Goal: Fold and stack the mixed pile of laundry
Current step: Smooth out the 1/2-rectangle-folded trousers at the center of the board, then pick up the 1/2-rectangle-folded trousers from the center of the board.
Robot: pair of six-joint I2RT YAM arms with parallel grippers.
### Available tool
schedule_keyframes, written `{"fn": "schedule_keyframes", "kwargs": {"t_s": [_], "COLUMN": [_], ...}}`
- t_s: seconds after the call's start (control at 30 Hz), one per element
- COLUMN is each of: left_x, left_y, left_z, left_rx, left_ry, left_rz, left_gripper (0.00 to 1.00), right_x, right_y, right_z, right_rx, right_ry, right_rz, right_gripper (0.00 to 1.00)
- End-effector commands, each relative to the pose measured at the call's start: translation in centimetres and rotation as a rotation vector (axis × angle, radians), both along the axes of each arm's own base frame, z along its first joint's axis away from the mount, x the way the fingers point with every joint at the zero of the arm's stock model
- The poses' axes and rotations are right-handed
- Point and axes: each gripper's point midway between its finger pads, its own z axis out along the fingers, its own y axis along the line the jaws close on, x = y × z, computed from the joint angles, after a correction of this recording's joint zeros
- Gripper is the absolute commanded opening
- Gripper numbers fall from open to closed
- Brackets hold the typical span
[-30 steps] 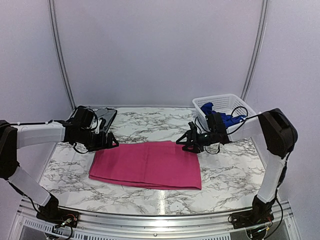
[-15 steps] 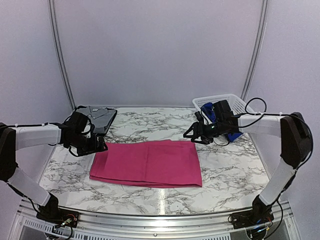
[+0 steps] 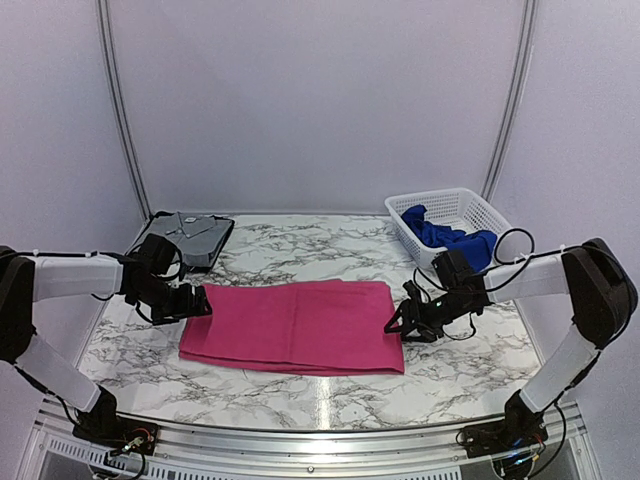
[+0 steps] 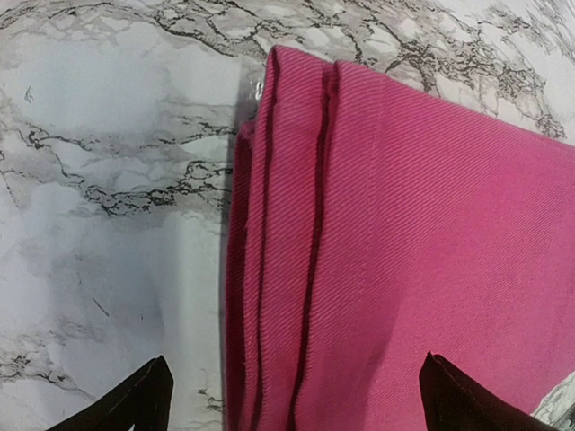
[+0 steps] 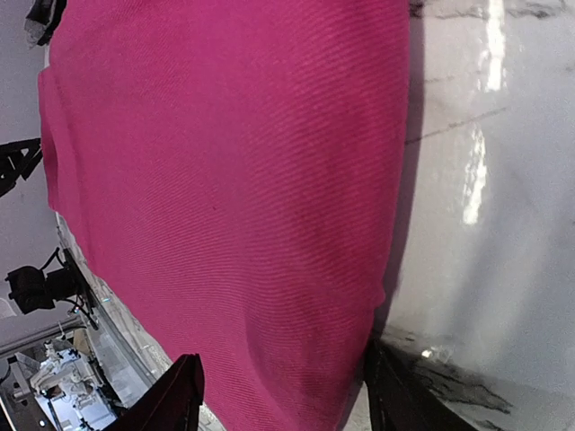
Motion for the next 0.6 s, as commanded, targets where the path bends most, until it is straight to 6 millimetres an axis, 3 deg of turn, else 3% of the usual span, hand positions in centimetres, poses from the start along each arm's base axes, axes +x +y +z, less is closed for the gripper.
{"fn": "schedule_keyframes", "kwargs": {"t_s": [0.0,0.2,0.3,0.33,0.57], "left_x": [-1.2,-1.2,-1.0,-0.9,-0.7], "left_y": [0.3,0.8,1.0,1.0,-0.6], "left_z": [-1.5,-2.2,-2.2,-2.0,-0.6], "left_rx": [-0.001,-0.008,-0.015,-0.022,-0.119], "left_ry": [0.059,0.065,0.064,0.058,0.020], "left_rz": [0.004,0.028,0.035,0.037,0.010], "left_gripper": [0.99,0.99,0.98,0.98,0.99], "right_x": [-0.3,0.8,1.2,1.3,2.7], "right_y": [-0.4,0.9,1.0,0.8,-2.3], "right_z": [-3.1,-2.9,-1.7,-1.2,4.2], "right_rx": [-0.019,0.070,0.084,0.081,0.087], "right_ry": [0.050,0.054,0.033,0.020,-0.098], "right_rz": [-0.030,-0.037,-0.035,-0.038,-0.111], "right_gripper": [0.59,0.40,0.06,0.00,0.00]}}
